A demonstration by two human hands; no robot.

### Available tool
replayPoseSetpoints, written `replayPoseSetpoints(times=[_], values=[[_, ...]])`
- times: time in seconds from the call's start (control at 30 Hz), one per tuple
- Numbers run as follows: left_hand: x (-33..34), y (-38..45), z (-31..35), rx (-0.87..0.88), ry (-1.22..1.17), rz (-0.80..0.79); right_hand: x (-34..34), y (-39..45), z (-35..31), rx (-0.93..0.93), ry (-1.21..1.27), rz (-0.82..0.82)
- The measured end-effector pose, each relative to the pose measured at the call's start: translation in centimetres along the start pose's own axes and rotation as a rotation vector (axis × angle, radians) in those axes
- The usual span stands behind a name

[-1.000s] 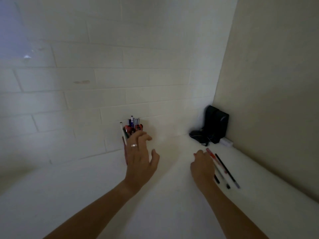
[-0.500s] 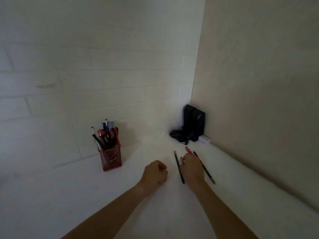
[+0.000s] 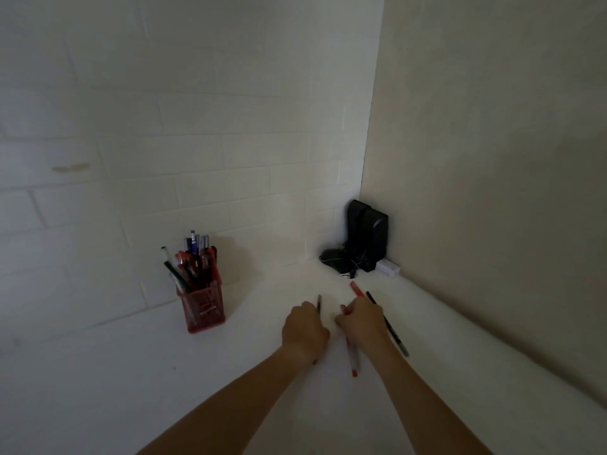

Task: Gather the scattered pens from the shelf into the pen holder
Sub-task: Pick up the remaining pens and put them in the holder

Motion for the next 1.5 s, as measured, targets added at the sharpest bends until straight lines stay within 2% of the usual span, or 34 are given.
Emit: replayPoseSetpoints(times=[0.1, 0.2, 0.33, 0.43, 0.57, 0.7, 0.83, 0.97, 1.13, 1.23, 1.3, 1.43, 1.5], values=[[-0.1, -0.3, -0.1, 0.003, 0.012, -0.059, -0.2, 0.0, 0.3, -0.019, -0.092, -0.03], [-0.2, -0.4, -0.5, -0.013, -0.076, -0.111, 0.3, -0.6, 0.1, -0.029, -0.242, -0.125], [-0.5, -0.2, -1.3, -0.077, -0.241, -0.19, 0.5, -1.2, -0.5, -0.052, -0.335, -0.087], [-0.9, -0.5, -2.0, -0.074, -0.345, -0.225, 0.9, -1.2, -0.9, -0.018, -0.168, -0.099], [-1.8, -1.4, -3.0, -0.035, -0.558, -0.259, 1.7, -1.7, -2.5, -0.001, 0.365, -0.226], [-3.9, -1.1, -4.8, 0.0, -0.57, -0.123, 2.3, -2.5, -5.7, -0.047, 0.633, -0.234], [-9.0, -0.9, -6.8, 0.139, -0.353, 0.246, 3.1, -2.9, -10.5, -0.183, 0.795, -0.213], [-14.6, -1.5, -8.8, 0.229, -0.318, 0.544, 4.0, -3.5, -16.2, -0.409, 0.839, -0.171], [-19.4, -1.8, -10.8, 0.254, -0.238, 0.763, 4.5, -4.6, -22.2, -0.627, 0.867, -0.14], [-21.0, -2.0, -11.5, 0.253, -0.224, 0.821, 4.9, -4.8, -24.0, -0.668, 0.87, -0.128], [-21.1, -1.5, -12.1, 0.243, -0.223, 0.799, 5.3, -4.7, -24.5, -0.675, 0.844, -0.115], [-19.1, 0.3, -13.8, 0.156, -0.183, 0.609, 7.7, -3.8, -23.7, -0.555, 0.634, -0.133], [-17.9, 0.9, -14.3, 0.146, -0.073, 0.533, 9.4, -3.3, -22.7, -0.513, 0.507, -0.168]])
Point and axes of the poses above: each hand's wrist, its own y-axis towards the middle knuckle, its own x-axis out of the palm, z = x × y, the point moved 4 cm from there along y, towards the middle knuckle, and after that the axes turned 7 degrees about y, right-handed, at the moved point
